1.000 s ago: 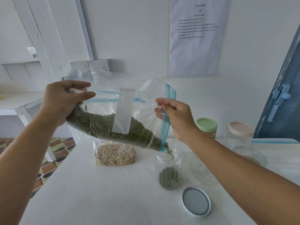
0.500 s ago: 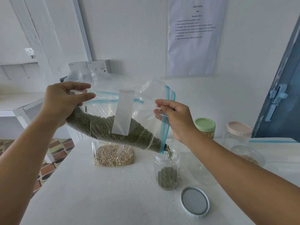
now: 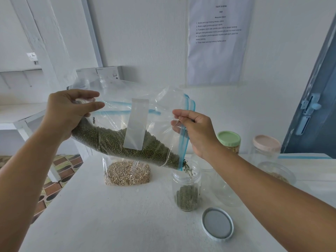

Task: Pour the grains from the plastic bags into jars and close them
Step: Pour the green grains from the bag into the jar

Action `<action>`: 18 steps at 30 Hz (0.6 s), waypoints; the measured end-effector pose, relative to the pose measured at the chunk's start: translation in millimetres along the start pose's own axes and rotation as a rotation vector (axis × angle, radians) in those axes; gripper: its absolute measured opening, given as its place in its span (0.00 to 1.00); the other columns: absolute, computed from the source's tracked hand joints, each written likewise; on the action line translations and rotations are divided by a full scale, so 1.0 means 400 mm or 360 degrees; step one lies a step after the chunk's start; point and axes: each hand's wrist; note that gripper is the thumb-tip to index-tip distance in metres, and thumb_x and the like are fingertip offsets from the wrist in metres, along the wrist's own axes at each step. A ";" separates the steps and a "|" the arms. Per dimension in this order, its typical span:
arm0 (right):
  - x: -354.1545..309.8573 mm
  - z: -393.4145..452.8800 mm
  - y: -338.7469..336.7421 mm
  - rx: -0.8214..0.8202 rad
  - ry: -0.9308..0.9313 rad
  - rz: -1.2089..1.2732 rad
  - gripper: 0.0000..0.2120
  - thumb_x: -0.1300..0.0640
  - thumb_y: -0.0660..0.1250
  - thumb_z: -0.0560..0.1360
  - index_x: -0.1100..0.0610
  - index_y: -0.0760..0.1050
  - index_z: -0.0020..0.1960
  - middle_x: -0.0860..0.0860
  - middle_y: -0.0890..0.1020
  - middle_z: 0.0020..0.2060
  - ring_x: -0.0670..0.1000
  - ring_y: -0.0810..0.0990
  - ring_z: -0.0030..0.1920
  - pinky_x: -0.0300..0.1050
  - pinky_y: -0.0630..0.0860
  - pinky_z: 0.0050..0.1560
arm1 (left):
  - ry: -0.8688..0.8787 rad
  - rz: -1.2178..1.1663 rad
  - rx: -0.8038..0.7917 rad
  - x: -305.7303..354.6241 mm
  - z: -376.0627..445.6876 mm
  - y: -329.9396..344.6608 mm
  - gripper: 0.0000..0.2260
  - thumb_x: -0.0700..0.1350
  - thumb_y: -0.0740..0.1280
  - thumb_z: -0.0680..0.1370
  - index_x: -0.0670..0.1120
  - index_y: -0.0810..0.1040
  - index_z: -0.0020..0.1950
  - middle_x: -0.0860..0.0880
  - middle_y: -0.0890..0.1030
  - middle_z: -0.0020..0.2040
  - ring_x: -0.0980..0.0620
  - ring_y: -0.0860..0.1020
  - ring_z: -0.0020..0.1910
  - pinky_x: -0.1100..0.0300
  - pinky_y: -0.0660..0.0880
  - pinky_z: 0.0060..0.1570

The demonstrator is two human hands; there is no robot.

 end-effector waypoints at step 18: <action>0.005 0.004 -0.002 0.0011 0.0012 0.0004 0.11 0.69 0.65 0.82 0.59 0.85 0.53 0.55 0.86 0.51 0.52 0.87 0.46 0.48 0.85 0.52 | 0.0019 -0.0024 0.0019 -0.004 0.006 0.006 0.16 0.47 0.84 0.65 0.52 0.88 0.51 0.29 0.81 0.52 0.55 0.73 0.27 0.68 0.74 0.29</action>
Point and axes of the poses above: each hand's wrist, its own z-axis towards the middle knuckle, its own y-axis out of the palm, x = y × z
